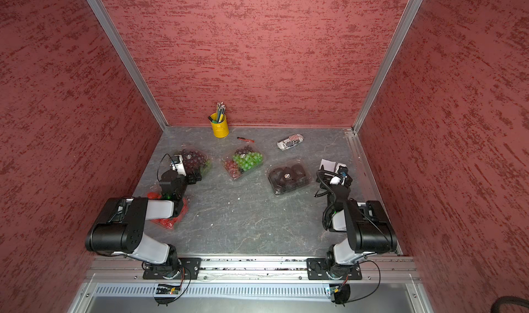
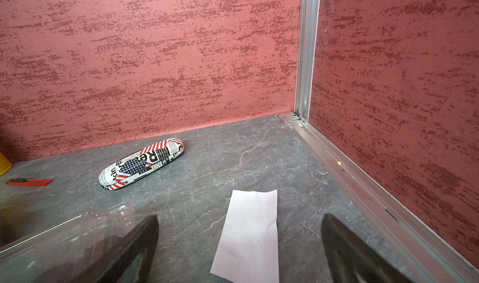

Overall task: Label fruit boxes
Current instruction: Reset both arms

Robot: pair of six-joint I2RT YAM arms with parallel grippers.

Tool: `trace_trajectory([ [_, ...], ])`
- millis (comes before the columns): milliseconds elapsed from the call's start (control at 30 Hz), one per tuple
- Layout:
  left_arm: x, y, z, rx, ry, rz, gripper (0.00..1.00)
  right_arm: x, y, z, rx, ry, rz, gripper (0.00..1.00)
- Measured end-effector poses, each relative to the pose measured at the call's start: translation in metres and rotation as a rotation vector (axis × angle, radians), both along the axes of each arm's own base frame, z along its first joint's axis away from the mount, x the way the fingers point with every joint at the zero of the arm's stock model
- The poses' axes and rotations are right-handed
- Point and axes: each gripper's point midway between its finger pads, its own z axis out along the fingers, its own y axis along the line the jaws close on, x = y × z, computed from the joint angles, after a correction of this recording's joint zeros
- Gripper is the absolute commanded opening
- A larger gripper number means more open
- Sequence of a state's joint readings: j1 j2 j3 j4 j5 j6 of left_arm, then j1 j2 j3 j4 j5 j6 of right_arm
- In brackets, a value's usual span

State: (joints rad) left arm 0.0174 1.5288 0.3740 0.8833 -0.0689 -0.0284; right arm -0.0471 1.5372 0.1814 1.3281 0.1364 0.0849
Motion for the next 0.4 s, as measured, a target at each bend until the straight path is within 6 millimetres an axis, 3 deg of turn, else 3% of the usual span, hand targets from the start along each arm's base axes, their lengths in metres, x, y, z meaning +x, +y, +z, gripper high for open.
trace_trajectory([
  [400,0.0001,-0.0001,0.0002,0.000,-0.001,0.000,1.00,0.0000,-0.0010,0.0004,-0.007,0.001,-0.007,0.99],
])
